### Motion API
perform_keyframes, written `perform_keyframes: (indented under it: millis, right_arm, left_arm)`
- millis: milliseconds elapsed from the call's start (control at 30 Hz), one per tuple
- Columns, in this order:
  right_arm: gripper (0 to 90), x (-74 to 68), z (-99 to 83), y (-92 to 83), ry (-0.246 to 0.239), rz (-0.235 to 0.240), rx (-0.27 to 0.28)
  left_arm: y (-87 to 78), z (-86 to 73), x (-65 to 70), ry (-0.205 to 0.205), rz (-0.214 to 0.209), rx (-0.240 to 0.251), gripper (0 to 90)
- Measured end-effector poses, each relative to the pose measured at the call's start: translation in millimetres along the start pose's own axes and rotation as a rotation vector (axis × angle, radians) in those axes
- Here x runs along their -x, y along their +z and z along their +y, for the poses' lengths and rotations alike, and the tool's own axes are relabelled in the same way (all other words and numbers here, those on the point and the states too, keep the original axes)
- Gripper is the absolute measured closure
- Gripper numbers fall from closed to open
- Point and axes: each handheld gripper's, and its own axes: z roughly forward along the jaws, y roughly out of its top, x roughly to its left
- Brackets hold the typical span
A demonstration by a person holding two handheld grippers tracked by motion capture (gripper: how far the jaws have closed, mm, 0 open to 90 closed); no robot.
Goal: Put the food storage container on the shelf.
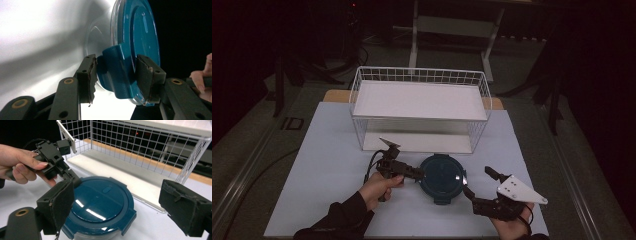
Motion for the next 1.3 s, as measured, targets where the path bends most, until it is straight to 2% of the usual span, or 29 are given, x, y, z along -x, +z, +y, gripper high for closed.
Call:
perform_keyframes:
  millis: [133, 200, 233, 267, 300, 333, 367, 400, 433, 467, 533, 633, 700, 733, 800, 867, 933, 967, 1000, 1067, 1100, 1233, 1300]
  right_arm:
    - [14.6, 9.6, -3.3, 3.8, 0.062, 0.028, -0.032]
    - [16.4, 17.9, -7.1, 7.4, 0.131, 0.058, -0.059]
    - [16.4, 17.9, -7.1, 7.4, 0.131, 0.058, -0.059]
    - [18.0, 28.9, -12.7, 12.4, 0.214, 0.098, -0.091]
    - [18.0, 28.9, -12.7, 12.4, 0.214, 0.098, -0.091]
    - [18.0, 32.4, -14.7, 14.0, 0.244, 0.116, -0.102]
    - [20.0, 32.4, -14.7, 14.0, 0.244, 0.116, -0.102]
    - [21.9, 42.1, -21.5, 19.8, 0.327, 0.152, -0.136]
    - [23.5, 47.3, -26.2, 24.8, 0.382, 0.177, -0.164]
    - [23.5, 47.3, -26.2, 24.8, 0.382, 0.177, -0.164]
    - [23.4, 51.6, -30.7, 30.8, 0.431, 0.199, -0.196]
    - [25.6, 56.1, -39.4, 41.2, 0.507, 0.263, -0.256]
    - [26.0, 56.7, -41.4, 43.1, 0.516, 0.272, -0.271]
    - [32.9, 58.0, -44.7, 45.5, 0.536, 0.288, -0.285]
    - [33.7, 58.6, -46.0, 46.3, 0.548, 0.295, -0.289]
    - [38.8, 59.0, -47.7, 47.3, 0.557, 0.306, -0.3]
    - [39.4, 59.0, -48.2, 47.5, 0.559, 0.308, -0.304]
    - [45.1, 59.5, -49.8, 48.7, 0.572, 0.322, -0.316]
    - [46.3, 59.5, -50.3, 49.1, 0.574, 0.328, -0.32]
    - [51.0, 59.5, -51.7, 50.2, 0.58, 0.346, -0.33]
    - [53.2, 59.6, -52.6, 51.1, 0.591, 0.375, -0.337]
    - [54.2, 60.2, -54.2, 52.3, 0.609, 0.399, -0.34]
    - [54.5, 61.3, -55.4, 52.7, 0.625, 0.405, -0.341]
  left_arm:
    - [-0.7, -1.2, 1.1, 0.023, 0.001, -0.003, 53.0]
    - [-1.5, -3.3, 4.4, 0.059, 0.006, 0.0, 53.1]
    - [-1.5, -3.3, 4.4, 0.059, 0.006, 0.0, 53.1]
    - [-2.5, -5.7, 6.1, 0.085, 0.012, 0.002, 53.2]
    - [-2.5, -5.7, 6.1, 0.085, 0.012, 0.002, 53.2]
    - [-2.5, -5.7, 6.1, 0.085, 0.012, 0.002, 53.2]
    - [-3.7, -8.9, 8.3, 0.115, 0.01, 0.006, 53.2]
    - [-4.2, -10.1, 9.4, 0.129, 0.012, 0.009, 53.3]
    - [-4.8, -12.5, 11.2, 0.16, 0.013, 0.015, 53.6]
    - [-4.8, -12.5, 11.2, 0.16, 0.013, 0.015, 53.8]
    - [-5.9, -14.3, 12.4, 0.174, 0.009, 0.017, 54.4]
    - [-7.0, -18.0, 15.2, 0.212, 0.009, 0.024, 55.3]
    - [-8.1, -20.4, 16.4, 0.23, 0.007, 0.025, 55.5]
    - [-8.4, -21.7, 17.0, 0.242, 0.007, 0.027, 55.8]
    - [-9.4, -24.2, 17.7, 0.256, 0.008, 0.029, 56.0]
    - [-10.0, -26.8, 18.1, 0.272, 0.006, 0.035, 56.1]
    - [-10.3, -27.7, 18.2, 0.274, 0.003, 0.035, 56.4]
    - [-10.9, -29.4, 18.1, 0.282, 0.002, 0.038, 56.7]
    - [-11.2, -30.7, 18.6, 0.29, 0.001, 0.04, 56.7]
    - [-11.5, -32.0, 18.5, 0.294, -0.003, 0.043, 56.9]
    - [-11.4, -32.5, 18.3, 0.297, -0.004, 0.046, 56.9]
    - [-11.4, -34.3, 17.2, 0.284, -0.01, 0.057, 56.9]
    - [-11.2, -37.1, 18.9, 0.279, 0.003, 0.072, 56.8]
